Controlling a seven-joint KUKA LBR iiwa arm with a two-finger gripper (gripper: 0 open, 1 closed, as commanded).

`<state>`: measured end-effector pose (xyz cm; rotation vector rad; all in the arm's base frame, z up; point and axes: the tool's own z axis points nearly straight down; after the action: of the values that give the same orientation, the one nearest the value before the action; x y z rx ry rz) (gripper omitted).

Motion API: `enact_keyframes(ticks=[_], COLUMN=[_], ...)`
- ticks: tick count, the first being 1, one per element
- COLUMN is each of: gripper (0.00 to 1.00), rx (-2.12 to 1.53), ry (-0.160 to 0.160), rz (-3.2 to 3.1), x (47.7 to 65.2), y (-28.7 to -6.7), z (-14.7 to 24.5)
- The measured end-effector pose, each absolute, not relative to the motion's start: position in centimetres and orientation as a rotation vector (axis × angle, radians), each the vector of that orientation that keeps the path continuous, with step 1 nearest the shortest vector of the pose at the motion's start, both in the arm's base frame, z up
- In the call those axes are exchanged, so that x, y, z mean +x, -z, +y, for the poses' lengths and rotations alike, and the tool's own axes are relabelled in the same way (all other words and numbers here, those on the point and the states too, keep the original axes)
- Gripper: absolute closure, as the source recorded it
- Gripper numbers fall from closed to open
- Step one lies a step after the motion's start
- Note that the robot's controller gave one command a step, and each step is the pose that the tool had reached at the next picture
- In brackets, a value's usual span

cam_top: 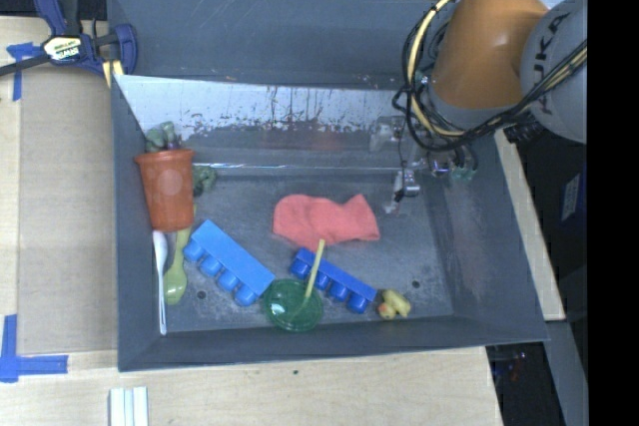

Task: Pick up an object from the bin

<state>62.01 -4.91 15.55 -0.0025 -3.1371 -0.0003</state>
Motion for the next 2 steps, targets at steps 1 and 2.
enact_keyframes(ticks=[1, 2], gripper=[0.00, 0.00], rx=[-0.001, -0.059], ry=[-0.001, 0.000], rz=[-3.145, -3.150], x=[62.2, 60.5], y=[-16.1, -7.8], z=[-4.9, -3.8])
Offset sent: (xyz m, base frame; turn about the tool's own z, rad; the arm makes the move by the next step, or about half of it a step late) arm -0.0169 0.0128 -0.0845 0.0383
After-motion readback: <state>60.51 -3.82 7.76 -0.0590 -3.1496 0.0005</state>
